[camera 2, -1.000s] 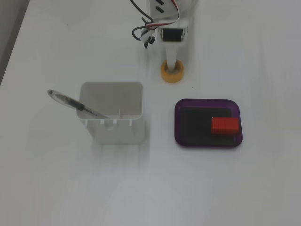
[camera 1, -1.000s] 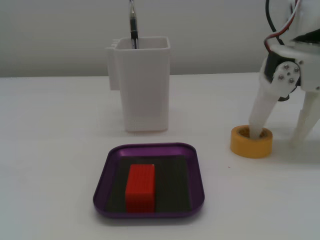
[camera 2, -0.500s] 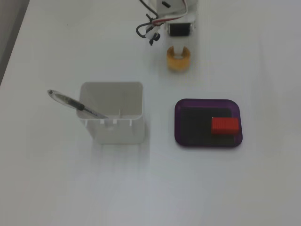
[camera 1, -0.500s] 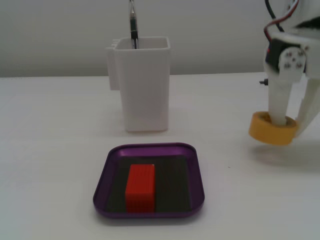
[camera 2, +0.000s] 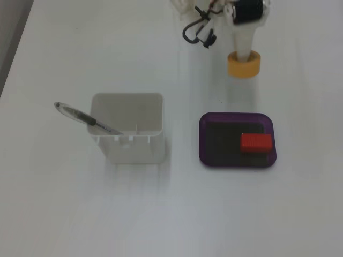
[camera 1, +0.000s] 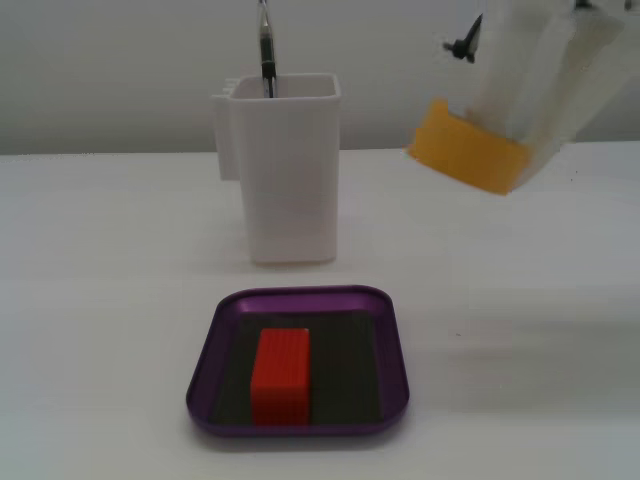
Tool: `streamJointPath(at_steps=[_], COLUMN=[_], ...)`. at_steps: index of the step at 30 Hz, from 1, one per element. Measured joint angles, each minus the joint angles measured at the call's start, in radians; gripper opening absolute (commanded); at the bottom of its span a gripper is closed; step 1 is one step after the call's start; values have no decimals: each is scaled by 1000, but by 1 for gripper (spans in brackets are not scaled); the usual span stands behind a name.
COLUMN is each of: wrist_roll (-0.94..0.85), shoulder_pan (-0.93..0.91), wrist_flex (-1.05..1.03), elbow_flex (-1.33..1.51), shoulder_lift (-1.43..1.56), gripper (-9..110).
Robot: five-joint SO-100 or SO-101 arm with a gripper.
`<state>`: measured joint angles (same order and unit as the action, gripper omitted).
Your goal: Grab up the yellow tape and put it in the box.
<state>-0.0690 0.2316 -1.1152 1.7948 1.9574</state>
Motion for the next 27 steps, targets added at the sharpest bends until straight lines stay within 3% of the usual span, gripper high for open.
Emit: streamJointPath(at_steps=[10,27], wrist_roll=[0,0], shoulder_pan=[-101,-103], wrist_flex=[98,101], elbow_flex=[-173,-413], shoulder_lift=[-334,-681], gripper=[-1,-1])
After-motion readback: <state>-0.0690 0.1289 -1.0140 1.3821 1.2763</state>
